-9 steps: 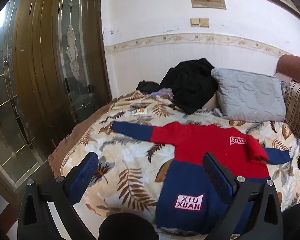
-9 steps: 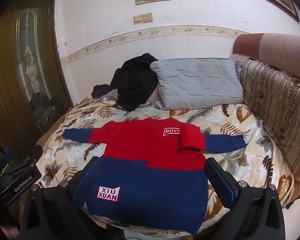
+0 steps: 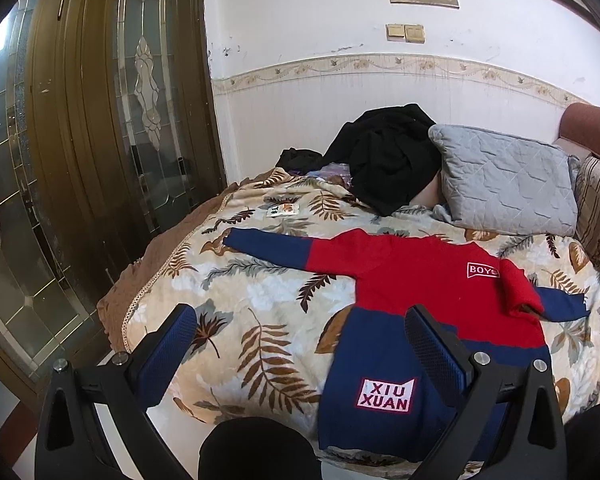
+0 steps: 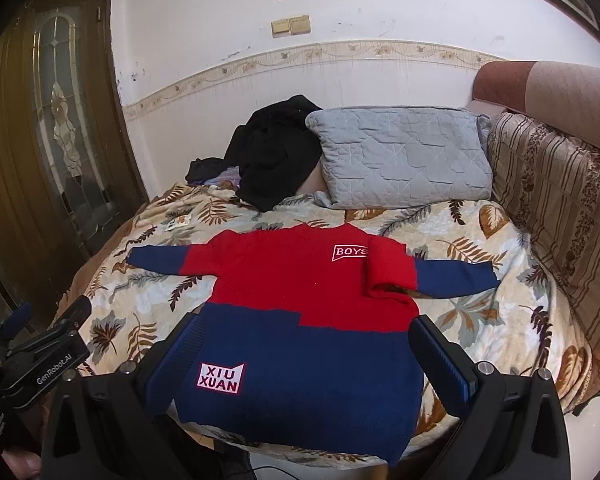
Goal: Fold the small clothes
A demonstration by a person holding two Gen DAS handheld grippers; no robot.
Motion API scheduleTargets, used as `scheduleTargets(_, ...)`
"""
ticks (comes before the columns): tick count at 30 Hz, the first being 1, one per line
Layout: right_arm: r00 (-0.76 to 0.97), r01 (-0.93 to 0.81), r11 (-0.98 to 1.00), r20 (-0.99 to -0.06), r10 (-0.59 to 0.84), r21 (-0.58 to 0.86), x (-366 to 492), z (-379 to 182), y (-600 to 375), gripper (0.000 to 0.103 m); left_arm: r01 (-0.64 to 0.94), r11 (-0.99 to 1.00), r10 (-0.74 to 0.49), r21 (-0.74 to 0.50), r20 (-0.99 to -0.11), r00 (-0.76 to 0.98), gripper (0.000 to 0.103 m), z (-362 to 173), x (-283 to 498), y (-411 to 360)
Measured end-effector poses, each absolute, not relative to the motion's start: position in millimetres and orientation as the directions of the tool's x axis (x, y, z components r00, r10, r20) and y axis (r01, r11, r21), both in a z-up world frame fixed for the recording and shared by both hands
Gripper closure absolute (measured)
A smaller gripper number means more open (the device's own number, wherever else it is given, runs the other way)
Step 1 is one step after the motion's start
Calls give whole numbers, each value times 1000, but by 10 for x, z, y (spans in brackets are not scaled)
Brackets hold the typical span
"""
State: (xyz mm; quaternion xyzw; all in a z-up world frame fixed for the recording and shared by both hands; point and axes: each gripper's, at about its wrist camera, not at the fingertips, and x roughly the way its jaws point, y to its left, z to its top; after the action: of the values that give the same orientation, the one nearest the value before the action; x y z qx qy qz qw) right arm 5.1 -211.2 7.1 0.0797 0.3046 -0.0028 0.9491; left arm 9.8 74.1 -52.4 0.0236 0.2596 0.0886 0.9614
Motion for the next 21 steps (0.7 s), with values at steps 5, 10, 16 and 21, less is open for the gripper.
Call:
scheduleTargets(5,808,53,988,-588,43,145,102,17,-2115,0,-159,983,183,91,-503,845,0,-553,133,742)
scheduleTargets(10,807,50,988,-589,47,149,137,-6,-2114,0,-152,984,177,92,-504,845,0,-564,173,708)
scheduleTargets(16,804,65,984,-593,47,166,176,-34,-2184,0,-128,987,161,100,-503,849,0,-550,236,608)
scheduleTargets(21,799,90,977,-600,45,192,226,-59,-2296,0,-113,988,152,108,-500,853,0,-536,280,527)
